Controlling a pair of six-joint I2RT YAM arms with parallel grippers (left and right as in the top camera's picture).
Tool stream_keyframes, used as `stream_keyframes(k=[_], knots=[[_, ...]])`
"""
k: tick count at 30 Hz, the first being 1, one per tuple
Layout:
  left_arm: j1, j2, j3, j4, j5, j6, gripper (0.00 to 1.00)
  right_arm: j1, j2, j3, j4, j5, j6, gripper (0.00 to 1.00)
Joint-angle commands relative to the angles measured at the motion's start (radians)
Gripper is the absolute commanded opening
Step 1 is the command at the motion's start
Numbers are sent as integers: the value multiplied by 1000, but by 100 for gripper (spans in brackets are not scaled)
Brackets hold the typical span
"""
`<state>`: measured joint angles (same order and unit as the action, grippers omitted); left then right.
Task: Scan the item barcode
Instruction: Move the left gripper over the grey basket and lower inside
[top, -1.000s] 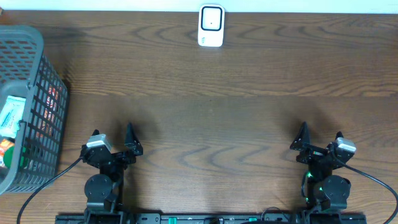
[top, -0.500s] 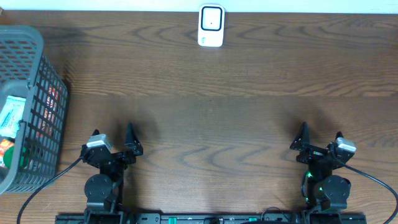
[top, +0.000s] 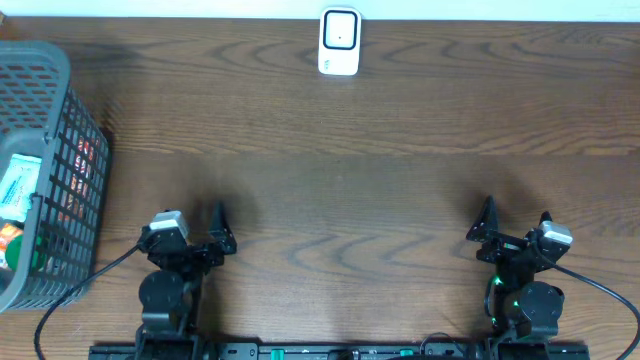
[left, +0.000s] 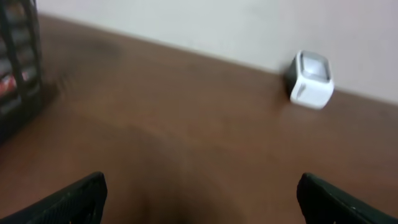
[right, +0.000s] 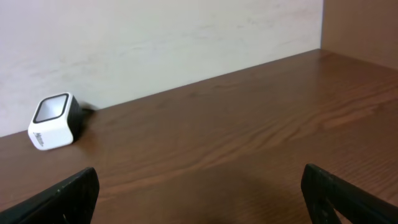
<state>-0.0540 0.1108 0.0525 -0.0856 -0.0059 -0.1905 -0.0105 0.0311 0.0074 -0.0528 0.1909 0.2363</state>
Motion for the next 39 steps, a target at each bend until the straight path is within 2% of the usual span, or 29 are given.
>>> stream_keyframes(k=[1,4,11,20,26,31,39], knots=[[2,80,84,-3,25,-9,98,6,2,-2,-3,2,-10,99],[2,166,158,-6,30,-9,98,6,2,-2,-3,2,-10,99],[2,377,348,-35,140,-9,98,6,2,-2,-3,2,-10,99],[2,626,565,-213,149,-9,98,6,2,-2,-3,2,-10,99],[2,726,678,-270,149,-6,98,6,2,-2,-3,2,-10,99],[2,767,774,-353,148,61,98,6,2,-2,-3,2,-10,99],[3,809,972,-438,147,95,98,6,2,-2,-3,2,-10,99]])
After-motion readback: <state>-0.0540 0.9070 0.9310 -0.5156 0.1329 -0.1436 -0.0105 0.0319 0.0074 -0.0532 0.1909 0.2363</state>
